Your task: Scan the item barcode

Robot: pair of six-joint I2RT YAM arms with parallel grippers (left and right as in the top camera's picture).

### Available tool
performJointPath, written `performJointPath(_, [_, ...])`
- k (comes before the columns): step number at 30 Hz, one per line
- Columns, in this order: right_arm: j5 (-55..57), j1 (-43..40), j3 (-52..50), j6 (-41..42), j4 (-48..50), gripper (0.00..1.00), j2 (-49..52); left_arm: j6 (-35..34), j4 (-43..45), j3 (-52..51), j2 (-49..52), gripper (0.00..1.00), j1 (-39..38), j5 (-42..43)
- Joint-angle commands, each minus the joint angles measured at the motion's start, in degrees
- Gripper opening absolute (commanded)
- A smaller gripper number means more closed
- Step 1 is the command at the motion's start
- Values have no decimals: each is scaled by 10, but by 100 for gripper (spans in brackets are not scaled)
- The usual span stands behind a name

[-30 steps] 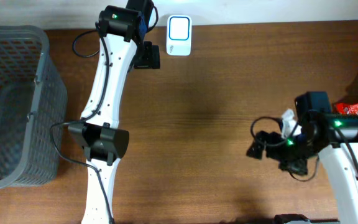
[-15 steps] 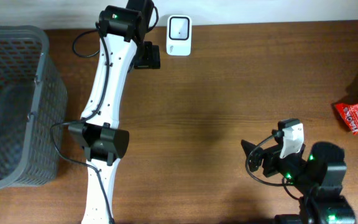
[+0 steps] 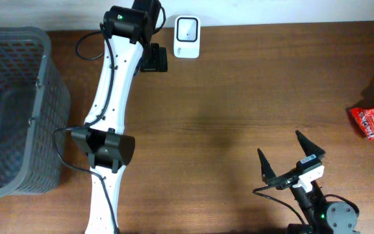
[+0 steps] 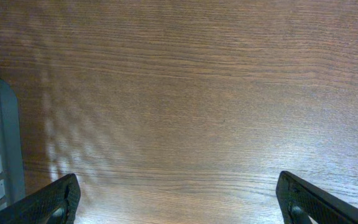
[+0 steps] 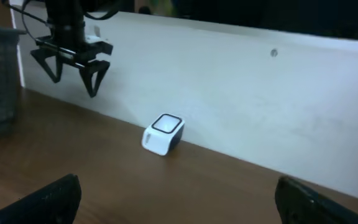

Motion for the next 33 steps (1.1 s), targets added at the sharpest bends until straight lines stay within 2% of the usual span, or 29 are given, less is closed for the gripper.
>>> performJointPath(1, [65,22,-18,-23,10,98,-6,-6,0,4,0,99,-2,0])
performJointPath(5, [104,24,-30,-23,34,98,-6,-6,0,4,0,99,-5,0])
performJointPath(9, [111,25,-78,-23,121,98,-6,-6,0,4,0,99,-5,0])
performJointPath(11, [123,25,-78,-23,108,99,-6,-6,0,4,0,99,-5,0])
performJointPath(15, [148,25,-78,-16,-10,98,-6,-6,0,4,0,99,-5,0])
performJointPath(17, [172,25,-78,15,-42,98,-6,-6,0,4,0,99,-5,0])
performJointPath(25, [183,24,-78,17,-43,98,-6,-6,0,4,0,99,-5,0])
performJointPath(27, [219,25,-78,61,-47,98,-6,-6,0,4,0,99,-5,0])
performJointPath(33, [224,25,-78,80,-49,98,-6,-6,0,4,0,99,-5,0])
